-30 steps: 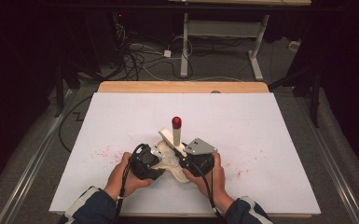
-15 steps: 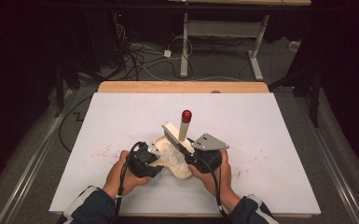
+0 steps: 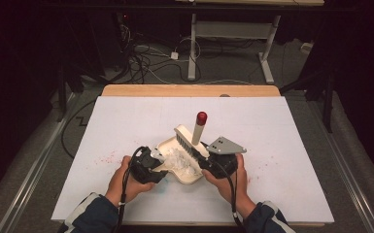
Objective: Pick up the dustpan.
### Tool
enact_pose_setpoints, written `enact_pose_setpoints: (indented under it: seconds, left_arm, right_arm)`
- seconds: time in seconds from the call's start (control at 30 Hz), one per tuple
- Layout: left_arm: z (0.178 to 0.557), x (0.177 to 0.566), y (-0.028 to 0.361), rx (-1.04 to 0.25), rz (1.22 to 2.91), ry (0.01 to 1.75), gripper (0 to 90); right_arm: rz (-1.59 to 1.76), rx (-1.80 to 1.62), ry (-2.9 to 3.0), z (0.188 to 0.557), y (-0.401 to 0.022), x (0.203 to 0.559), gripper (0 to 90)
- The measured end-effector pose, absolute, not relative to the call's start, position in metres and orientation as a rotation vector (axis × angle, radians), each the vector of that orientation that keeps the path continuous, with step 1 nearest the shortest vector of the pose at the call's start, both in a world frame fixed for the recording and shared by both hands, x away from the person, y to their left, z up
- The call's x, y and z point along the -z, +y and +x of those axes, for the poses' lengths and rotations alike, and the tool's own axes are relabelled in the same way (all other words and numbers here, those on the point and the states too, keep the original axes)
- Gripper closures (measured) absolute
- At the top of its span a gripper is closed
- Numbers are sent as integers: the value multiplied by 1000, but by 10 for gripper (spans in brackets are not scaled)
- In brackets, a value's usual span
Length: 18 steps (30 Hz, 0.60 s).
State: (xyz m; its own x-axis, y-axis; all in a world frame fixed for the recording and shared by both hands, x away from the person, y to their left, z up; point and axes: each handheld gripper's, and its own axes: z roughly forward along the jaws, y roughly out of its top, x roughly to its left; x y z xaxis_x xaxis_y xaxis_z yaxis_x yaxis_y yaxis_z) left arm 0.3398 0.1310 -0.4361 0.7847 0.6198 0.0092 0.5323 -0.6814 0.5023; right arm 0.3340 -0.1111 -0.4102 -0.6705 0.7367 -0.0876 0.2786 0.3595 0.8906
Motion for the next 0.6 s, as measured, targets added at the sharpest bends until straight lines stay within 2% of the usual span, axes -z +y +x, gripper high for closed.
enact_pose_setpoints:
  seconds: [0.6]
  left_arm:
    - [341,433,152,-293,2425,918,638]
  right_arm:
    - [829,-1261,2149,326,-140,395,677]
